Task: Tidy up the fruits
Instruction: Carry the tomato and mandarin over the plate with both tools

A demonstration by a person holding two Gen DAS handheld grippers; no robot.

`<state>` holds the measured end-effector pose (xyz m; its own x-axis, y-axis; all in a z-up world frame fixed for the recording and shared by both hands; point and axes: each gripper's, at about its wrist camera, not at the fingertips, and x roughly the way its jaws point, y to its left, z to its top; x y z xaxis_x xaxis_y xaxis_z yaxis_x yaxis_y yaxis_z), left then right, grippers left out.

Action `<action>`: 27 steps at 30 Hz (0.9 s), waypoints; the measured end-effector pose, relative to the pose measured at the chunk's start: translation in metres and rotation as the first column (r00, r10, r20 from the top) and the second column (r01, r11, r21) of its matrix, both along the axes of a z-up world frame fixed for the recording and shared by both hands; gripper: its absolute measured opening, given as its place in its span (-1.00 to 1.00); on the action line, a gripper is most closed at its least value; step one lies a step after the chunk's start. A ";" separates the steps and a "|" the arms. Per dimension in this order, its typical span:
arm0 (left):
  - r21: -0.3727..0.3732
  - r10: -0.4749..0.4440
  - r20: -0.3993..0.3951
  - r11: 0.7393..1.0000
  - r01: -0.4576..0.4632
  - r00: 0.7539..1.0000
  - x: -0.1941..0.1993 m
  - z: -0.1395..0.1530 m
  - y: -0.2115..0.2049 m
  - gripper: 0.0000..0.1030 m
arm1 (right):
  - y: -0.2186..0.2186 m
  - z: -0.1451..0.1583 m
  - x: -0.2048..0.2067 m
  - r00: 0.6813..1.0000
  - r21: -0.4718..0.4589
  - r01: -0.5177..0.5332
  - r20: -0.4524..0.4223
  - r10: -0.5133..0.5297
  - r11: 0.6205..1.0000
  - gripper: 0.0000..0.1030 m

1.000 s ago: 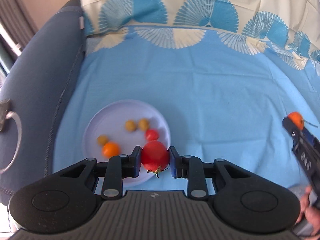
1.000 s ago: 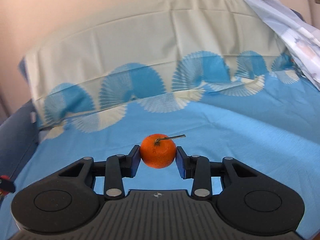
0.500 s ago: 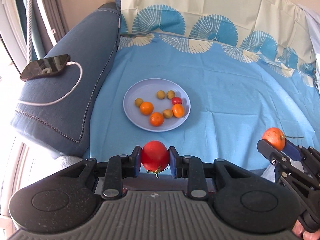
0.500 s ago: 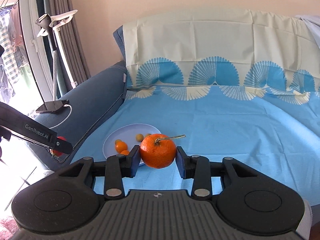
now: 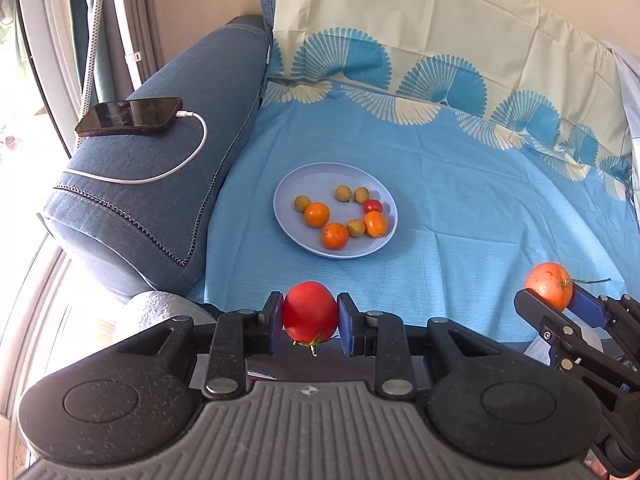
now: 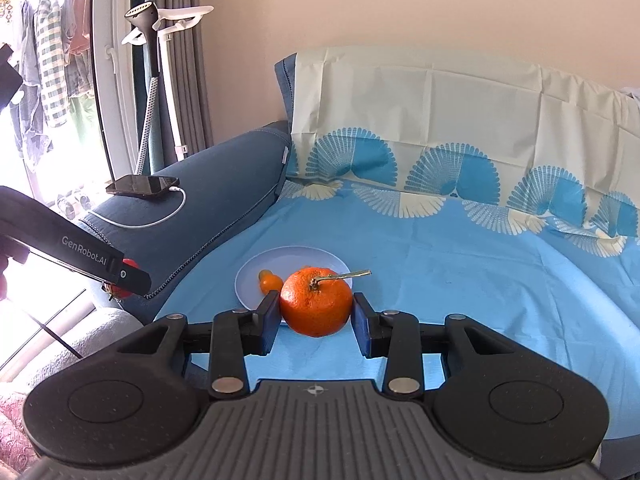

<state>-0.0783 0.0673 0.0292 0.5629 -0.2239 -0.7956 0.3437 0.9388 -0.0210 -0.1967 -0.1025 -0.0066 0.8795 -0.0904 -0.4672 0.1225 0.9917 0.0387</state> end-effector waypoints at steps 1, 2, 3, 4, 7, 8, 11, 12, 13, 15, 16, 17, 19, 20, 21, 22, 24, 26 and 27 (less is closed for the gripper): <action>0.003 0.001 0.001 1.000 -0.001 1.000 0.001 0.000 0.001 -0.39 | 0.001 0.000 0.001 1.000 -0.002 -0.003 -0.004 0.003 1.000 -0.23; 0.005 0.003 0.000 1.000 -0.003 1.000 0.003 -0.001 0.001 -0.39 | 0.001 -0.001 0.003 1.000 -0.003 -0.005 -0.010 0.005 1.000 -0.23; 0.007 0.003 -0.001 1.000 -0.003 1.000 0.004 -0.002 0.001 -0.39 | 0.002 -0.002 0.005 1.000 -0.004 -0.008 -0.017 0.007 1.000 -0.23; 0.007 0.004 -0.003 1.000 -0.004 1.000 0.007 -0.003 0.001 -0.39 | 0.003 -0.003 0.007 1.000 -0.004 -0.009 -0.025 0.009 1.000 -0.23; 0.012 0.004 -0.010 1.000 -0.004 1.000 0.016 -0.006 -0.001 -0.39 | 0.002 -0.007 0.017 0.999 -0.002 -0.010 -0.052 0.010 1.000 -0.23; 0.015 0.003 -0.012 1.000 -0.003 1.000 0.019 -0.007 -0.003 -0.39 | 0.000 -0.009 0.020 0.998 -0.001 -0.008 -0.059 0.008 1.000 -0.23; 0.026 0.002 -0.018 1.000 -0.001 1.000 0.034 -0.012 -0.007 -0.39 | -0.003 -0.013 0.032 0.997 0.002 -0.005 -0.082 0.005 1.000 -0.23; 0.030 0.003 -0.023 1.000 -0.003 1.000 0.040 -0.014 -0.009 -0.39 | -0.004 -0.015 0.038 0.996 0.005 -0.004 -0.089 0.004 1.000 -0.23; 0.032 0.004 -0.027 0.999 -0.003 1.000 0.046 -0.015 -0.011 -0.39 | -0.004 -0.016 0.043 0.995 0.010 -0.003 -0.095 0.004 1.000 -0.23; 0.041 0.011 -0.029 0.999 -0.010 1.000 0.058 -0.017 -0.016 -0.39 | -0.006 -0.019 0.054 0.994 0.019 -0.007 -0.106 0.009 1.000 -0.23; 0.046 0.015 -0.025 0.999 -0.014 1.000 0.065 -0.018 -0.019 -0.39 | -0.007 -0.021 0.060 0.994 0.021 -0.011 -0.110 0.013 1.000 -0.23; 0.052 0.021 -0.021 0.998 -0.020 1.000 0.072 -0.019 -0.021 -0.39 | -0.007 -0.022 0.066 0.993 0.024 -0.014 -0.114 0.016 1.000 -0.23; 0.053 0.026 -0.020 0.998 -0.025 0.999 0.086 -0.021 -0.025 -0.39 | -0.011 -0.025 0.080 0.992 0.039 -0.019 -0.124 0.023 0.999 -0.23; 0.056 0.030 -0.023 0.998 -0.028 0.999 0.095 -0.022 -0.028 -0.39 | -0.013 -0.027 0.088 0.991 0.050 -0.019 -0.131 0.025 0.999 -0.23; 0.060 0.032 -0.028 0.998 -0.030 0.999 0.103 -0.024 -0.032 -0.39 | -0.014 -0.030 0.097 0.990 0.063 -0.019 -0.141 0.027 0.998 -0.23; 0.062 0.029 -0.031 0.998 -0.027 0.999 0.111 -0.027 -0.035 -0.39 | -0.016 -0.033 0.104 0.988 0.076 -0.018 -0.150 0.030 0.997 -0.23; 0.078 0.033 -0.039 0.997 -0.030 0.999 0.127 -0.033 -0.043 -0.39 | -0.020 -0.039 0.120 0.985 0.096 -0.016 -0.171 0.033 0.995 -0.23; 0.079 0.032 -0.050 0.996 -0.028 0.998 0.145 -0.040 -0.050 -0.39 | -0.022 -0.044 0.136 0.982 0.104 -0.017 -0.183 0.036 0.994 -0.23; 0.085 0.036 -0.055 0.996 -0.031 0.998 0.153 -0.044 -0.054 -0.39 | -0.024 -0.047 0.145 0.982 0.102 -0.018 -0.187 0.037 0.995 -0.23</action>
<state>0.0748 0.0137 -0.0144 0.5229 -0.1366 -0.8414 0.3124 0.9491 0.0400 -0.0513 -0.1262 -0.0539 0.7766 -0.0119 -0.6299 0.1093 0.9872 0.1161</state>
